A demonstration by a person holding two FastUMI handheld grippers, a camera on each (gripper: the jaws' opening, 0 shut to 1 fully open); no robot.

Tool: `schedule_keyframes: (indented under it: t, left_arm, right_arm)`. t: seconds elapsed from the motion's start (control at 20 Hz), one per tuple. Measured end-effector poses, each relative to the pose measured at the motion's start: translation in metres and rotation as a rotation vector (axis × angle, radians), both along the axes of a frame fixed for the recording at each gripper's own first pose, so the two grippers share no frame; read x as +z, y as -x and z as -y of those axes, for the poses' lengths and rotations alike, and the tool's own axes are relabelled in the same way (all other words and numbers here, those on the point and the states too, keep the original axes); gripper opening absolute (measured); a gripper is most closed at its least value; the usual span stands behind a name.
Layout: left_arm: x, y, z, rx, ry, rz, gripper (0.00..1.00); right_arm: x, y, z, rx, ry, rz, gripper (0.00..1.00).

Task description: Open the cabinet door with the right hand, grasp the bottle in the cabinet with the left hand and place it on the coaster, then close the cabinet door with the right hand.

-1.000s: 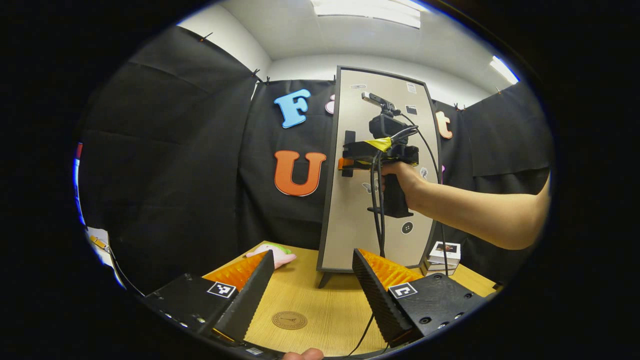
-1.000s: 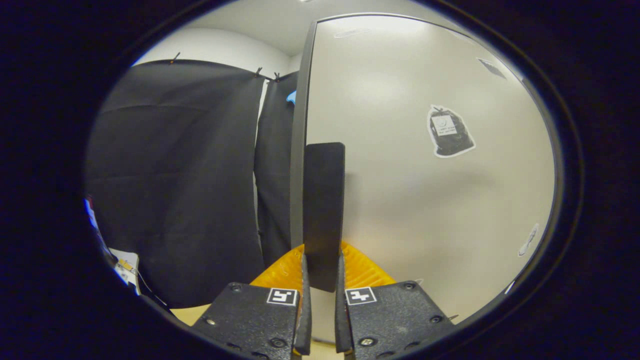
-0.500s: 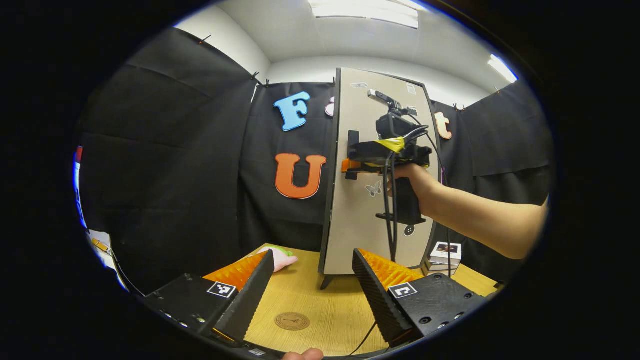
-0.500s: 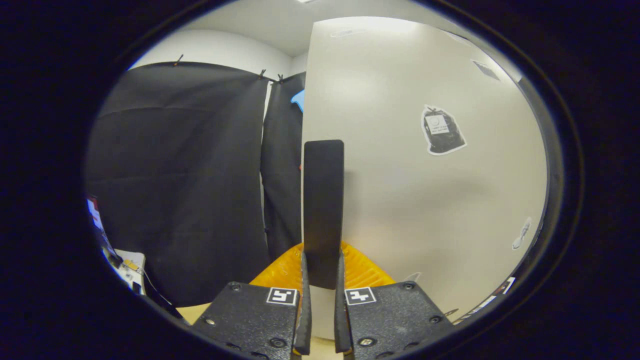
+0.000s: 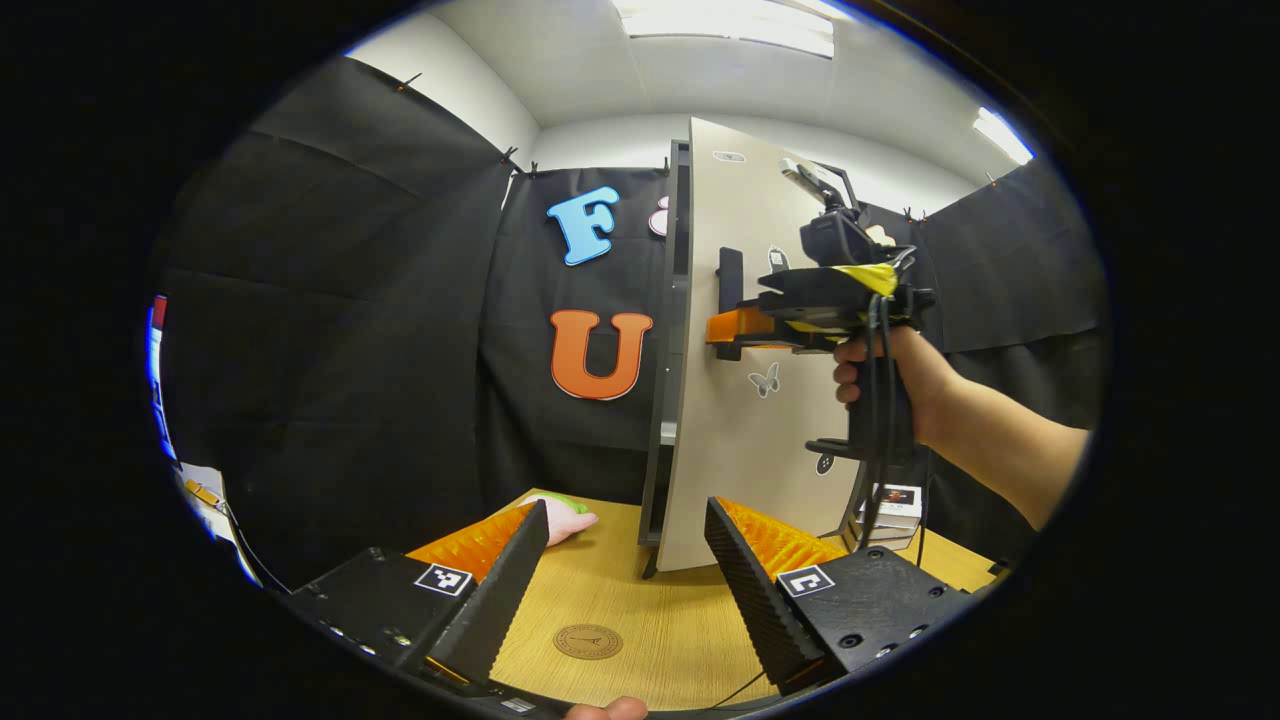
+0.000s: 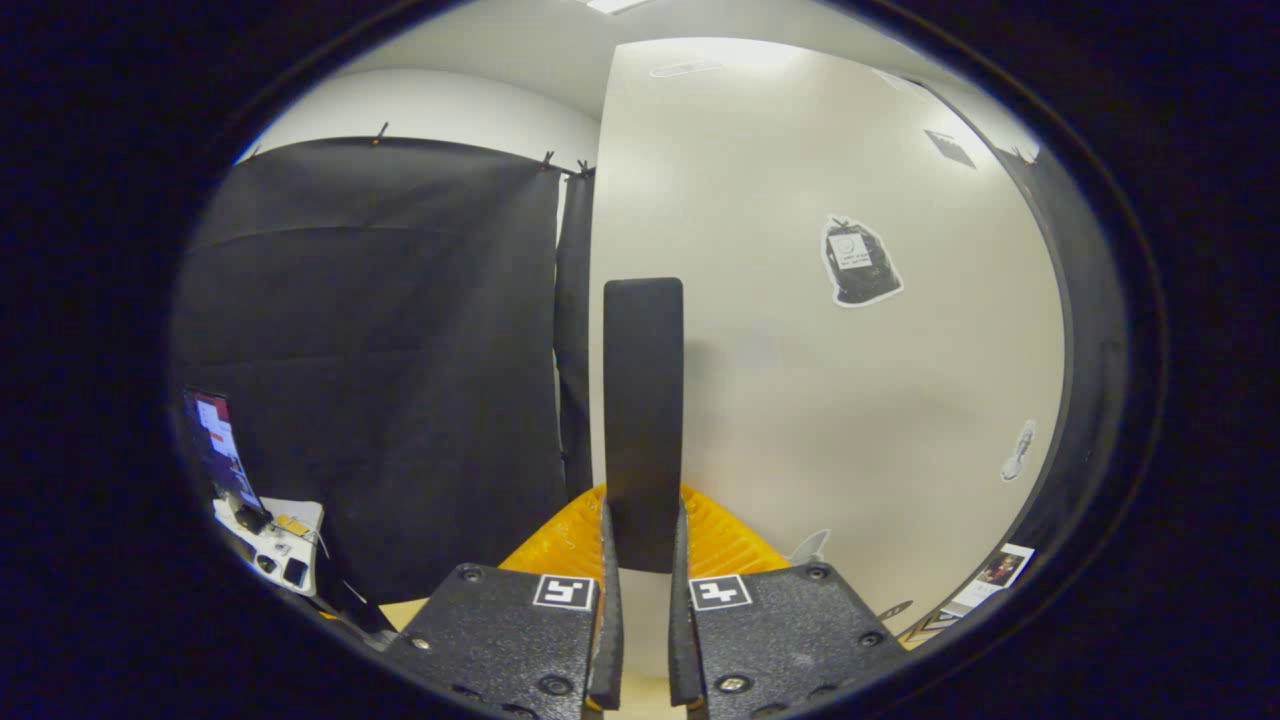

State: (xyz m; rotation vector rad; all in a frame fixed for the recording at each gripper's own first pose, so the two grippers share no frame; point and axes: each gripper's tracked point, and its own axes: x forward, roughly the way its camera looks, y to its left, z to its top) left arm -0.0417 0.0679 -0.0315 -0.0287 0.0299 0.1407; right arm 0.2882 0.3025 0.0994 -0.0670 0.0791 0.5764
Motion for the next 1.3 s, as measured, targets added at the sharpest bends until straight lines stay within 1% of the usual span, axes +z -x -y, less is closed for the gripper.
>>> schedule_keyframes:
  t: [0.1, 0.25, 0.35, 0.5, 0.7, 1.05, 1.3]
  left_arm:
    - [-0.002, 0.003, 0.001, -0.004, 0.001, -0.001, 0.95]
    - [-0.004, 0.0, 0.005, -0.014, 0.005, -0.003, 0.95]
    - [-0.002, -0.001, 0.01, -0.023, -0.003, -0.003, 0.95]
    - [-0.005, -0.003, 0.02, -0.043, -0.023, -0.01, 0.95]
    - [-0.002, -0.005, 0.035, -0.073, -0.026, -0.007, 0.95]
    - [0.0, -0.008, 0.063, -0.143, -0.042, -0.003, 0.95]
    - [0.001, -0.009, 0.072, -0.164, -0.034, -0.01, 0.95]
  right_arm:
    - [0.0, -0.002, -0.001, 0.025, -0.006, -0.01, 0.22]
    - [0.001, -0.002, 0.001, 0.039, 0.005, -0.004, 0.22]
    - [0.001, 0.0, 0.0, 0.05, -0.012, -0.012, 0.22]
    - [0.001, 0.0, 0.001, 0.057, -0.015, -0.012, 0.22]
    - [0.003, 0.0, 0.001, 0.058, -0.028, -0.007, 0.22]
    - [0.006, 0.0, 0.004, 0.032, -0.053, -0.006, 0.22]
    - [0.007, -0.001, 0.01, -0.005, -0.052, 0.007, 0.22]
